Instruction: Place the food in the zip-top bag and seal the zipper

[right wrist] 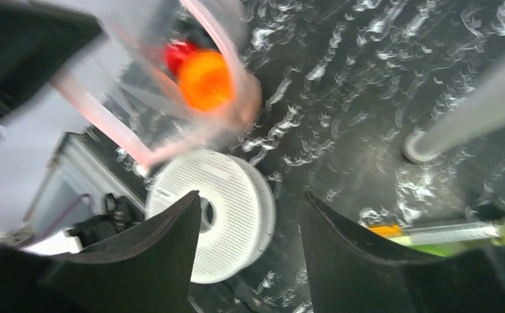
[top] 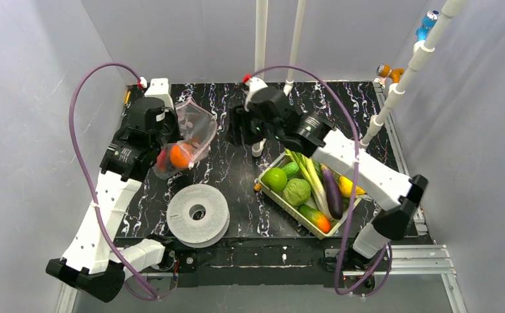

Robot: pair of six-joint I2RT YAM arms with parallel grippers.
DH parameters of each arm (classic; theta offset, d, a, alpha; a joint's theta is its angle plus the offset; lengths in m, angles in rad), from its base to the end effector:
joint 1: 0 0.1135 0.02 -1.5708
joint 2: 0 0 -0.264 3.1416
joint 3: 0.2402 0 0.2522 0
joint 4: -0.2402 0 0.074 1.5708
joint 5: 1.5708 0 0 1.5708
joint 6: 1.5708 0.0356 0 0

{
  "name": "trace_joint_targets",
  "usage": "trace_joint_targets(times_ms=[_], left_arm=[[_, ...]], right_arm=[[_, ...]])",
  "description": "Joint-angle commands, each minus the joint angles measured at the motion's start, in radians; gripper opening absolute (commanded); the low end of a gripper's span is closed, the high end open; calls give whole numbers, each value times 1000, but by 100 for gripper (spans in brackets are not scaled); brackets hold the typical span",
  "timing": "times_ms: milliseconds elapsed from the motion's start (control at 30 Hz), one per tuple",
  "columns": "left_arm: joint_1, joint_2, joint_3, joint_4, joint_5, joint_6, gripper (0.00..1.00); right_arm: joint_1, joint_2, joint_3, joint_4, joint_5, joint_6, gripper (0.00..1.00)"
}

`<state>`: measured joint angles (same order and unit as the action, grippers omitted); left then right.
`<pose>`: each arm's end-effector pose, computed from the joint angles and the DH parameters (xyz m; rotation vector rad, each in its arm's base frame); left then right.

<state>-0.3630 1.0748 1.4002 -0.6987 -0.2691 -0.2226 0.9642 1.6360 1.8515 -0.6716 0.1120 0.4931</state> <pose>0.1979 -0.0651 0.4413 -0.0423 1.9317 -0.1295 0.2096 0.2950 0.4398 -0.4224 2.0771 0.7905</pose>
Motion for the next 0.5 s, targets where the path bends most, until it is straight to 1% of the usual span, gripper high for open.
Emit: trace_joint_targets(times_ms=[0,167,233,267,333,467], left_arm=[[4,-34,-73,156,-148,124,0],[3,-59,-233,266,-140,139,0],[4,-62,-303,316,-141,133,0],[8,-59,-321,326,-126,128,0],[14,-44,-313,302,-91,102,0],[15,-44,-342,309,-25,67,0]], right_arm=[[-7,-271,-255,-18,123,-55,68],[-17,-389,-505,-39,235,-8,74],[-19,-452,-623,-31,265,17,79],[-18,-467,-652,-22,270,21,82],[-20,-495,-723,8,273,22,86],[-24,-453,-768,30,286,20,89]])
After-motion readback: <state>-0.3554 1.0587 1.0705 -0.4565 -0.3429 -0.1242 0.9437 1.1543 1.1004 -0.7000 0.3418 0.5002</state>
